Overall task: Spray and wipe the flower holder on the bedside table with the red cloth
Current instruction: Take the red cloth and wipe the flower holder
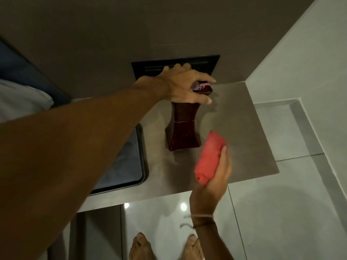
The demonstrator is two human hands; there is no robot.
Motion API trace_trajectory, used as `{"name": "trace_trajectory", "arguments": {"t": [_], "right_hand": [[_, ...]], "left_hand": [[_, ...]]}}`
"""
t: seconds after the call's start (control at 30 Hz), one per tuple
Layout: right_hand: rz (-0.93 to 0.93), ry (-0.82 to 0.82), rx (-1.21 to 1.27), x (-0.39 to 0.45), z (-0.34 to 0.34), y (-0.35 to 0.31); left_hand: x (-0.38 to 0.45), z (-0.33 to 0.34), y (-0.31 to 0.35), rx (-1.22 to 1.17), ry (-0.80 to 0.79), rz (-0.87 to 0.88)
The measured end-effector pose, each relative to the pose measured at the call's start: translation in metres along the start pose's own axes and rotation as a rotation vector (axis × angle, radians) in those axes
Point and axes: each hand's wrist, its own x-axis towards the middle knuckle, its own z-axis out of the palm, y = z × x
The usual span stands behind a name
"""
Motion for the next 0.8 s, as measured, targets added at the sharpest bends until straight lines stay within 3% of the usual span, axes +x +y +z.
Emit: {"name": "trace_trajectory", "arguments": {"t": [0.07,0.2,0.3,0.4,0.47,0.53,0.7,0.8], "right_hand": [[-0.059,-0.029,-0.107,0.026,0.025,-0.016],[-0.315,-0.293,-0.513,0.035,0.073,-0.016],[-0.372,-0.293,-0.598,0.022,0.071,0.006],[-0.525,-0.455,-0.701,-0.001,0.048,0.029],[-0.468,-0.54,-0.62,-0.017,0.033,0.032],[-0.281,-0.491,-0.452,-0.031,0.017,0.031],[0.112,-0.031,0.076,-0.009,0.004,0.004],[0.037,0.05,0.17,0.027,0.015,-0.02]], "left_hand": [[0.001,0.002,-0.002,-0.008,0.008,-0.002],[0.005,0.0,-0.004,-0.029,0.006,-0.016],[0.009,-0.003,-0.005,-0.041,0.003,-0.026],[0.008,-0.003,-0.005,-0.042,0.001,-0.032],[0.006,-0.002,-0.004,-0.035,0.003,-0.039],[0.004,-0.001,-0.002,-0.04,0.011,-0.043],[0.001,0.002,-0.004,-0.028,0.012,-0.03],[0.002,0.002,-0.004,-0.033,0.014,-0.043]]}}
